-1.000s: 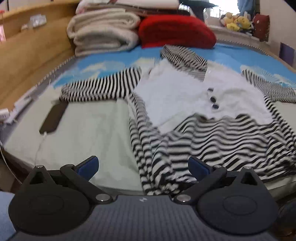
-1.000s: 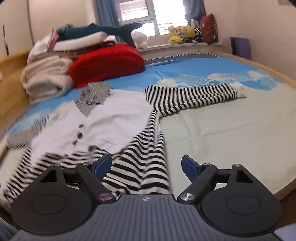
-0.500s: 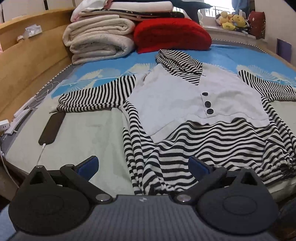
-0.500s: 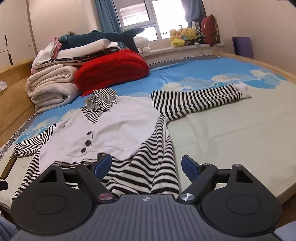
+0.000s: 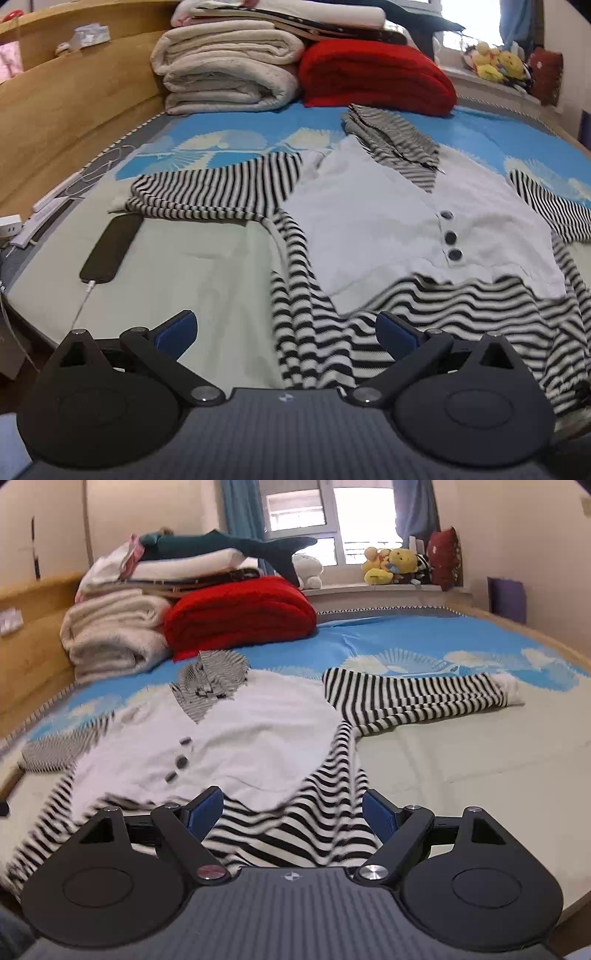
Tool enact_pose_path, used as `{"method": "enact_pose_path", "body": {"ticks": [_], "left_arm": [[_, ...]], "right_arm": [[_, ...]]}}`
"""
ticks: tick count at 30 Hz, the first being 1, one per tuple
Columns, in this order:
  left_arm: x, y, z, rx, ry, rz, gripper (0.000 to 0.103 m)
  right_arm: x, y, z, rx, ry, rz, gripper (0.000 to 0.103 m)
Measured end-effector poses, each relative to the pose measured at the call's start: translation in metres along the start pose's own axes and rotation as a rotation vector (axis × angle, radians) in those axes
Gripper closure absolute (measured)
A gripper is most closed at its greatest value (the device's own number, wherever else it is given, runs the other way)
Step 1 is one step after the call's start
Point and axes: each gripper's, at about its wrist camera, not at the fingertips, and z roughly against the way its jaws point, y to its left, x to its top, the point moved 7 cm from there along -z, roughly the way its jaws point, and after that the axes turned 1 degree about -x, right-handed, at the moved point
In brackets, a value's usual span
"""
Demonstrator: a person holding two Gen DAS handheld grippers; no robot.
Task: Fold small clothes
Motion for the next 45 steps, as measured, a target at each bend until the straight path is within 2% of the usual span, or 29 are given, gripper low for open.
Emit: {"method": "enact_pose_path", "body": {"ticks": [3, 6, 10, 13, 18, 22, 27, 30, 34, 36, 40, 42, 45], "left_arm": [[0.010, 0.013, -0.001, 0.003, -0.003, 0.060, 0.000], [0.027, 0.026, -0.007, -0.007, -0.011, 0.114, 0.000], [0.057, 0.044, -0.031, -0.003, -0.028, 0.182, 0.000], [0.083, 0.062, -0.072, 0.026, -0.013, 0.262, 0.000], [0.121, 0.086, -0.166, 0.087, 0.062, 0.368, 0.000], [0.125, 0.098, -0.226, 0.107, 0.123, 0.461, 0.000], [0.122, 0.108, -0.274, 0.128, 0.190, 0.570, 0.000], [0.123, 0.113, -0.295, 0.145, 0.208, 0.591, 0.000], [0.129, 0.116, -0.307, 0.181, 0.178, 0.561, 0.000], [0.133, 0.117, -0.310, 0.176, 0.168, 0.553, 0.000], [0.141, 0.126, -0.316, 0.130, 0.159, 0.601, 0.000], [0.145, 0.137, -0.316, 0.074, 0.171, 0.656, 0.000], [0.148, 0.159, -0.313, 0.011, 0.147, 0.791, 0.000]], "right_arm": [[0.001, 0.005, -0.002, 0.019, 0.007, -0.032, 0.019], [-0.003, 0.011, -0.007, 0.009, 0.019, -0.004, 0.019], [-0.004, 0.012, -0.015, -0.016, 0.022, 0.004, 0.019], [-0.001, 0.012, -0.022, -0.027, 0.035, -0.023, 0.019], [0.018, 0.001, -0.028, -0.074, 0.024, 0.020, 0.019], [0.040, -0.027, -0.047, -0.115, 0.033, 0.015, 0.019], [0.059, -0.060, -0.095, -0.147, 0.058, -0.139, 0.019], [0.067, -0.066, -0.118, -0.126, 0.057, -0.202, 0.019], [0.076, -0.069, -0.144, -0.086, 0.094, -0.279, 0.019], [0.084, -0.070, -0.151, -0.064, 0.092, -0.312, 0.019], [0.097, -0.071, -0.172, -0.091, 0.088, -0.353, 0.019], [0.101, -0.069, -0.183, -0.075, 0.102, -0.381, 0.019], [0.103, -0.065, -0.193, -0.081, 0.110, -0.384, 0.019]]}}
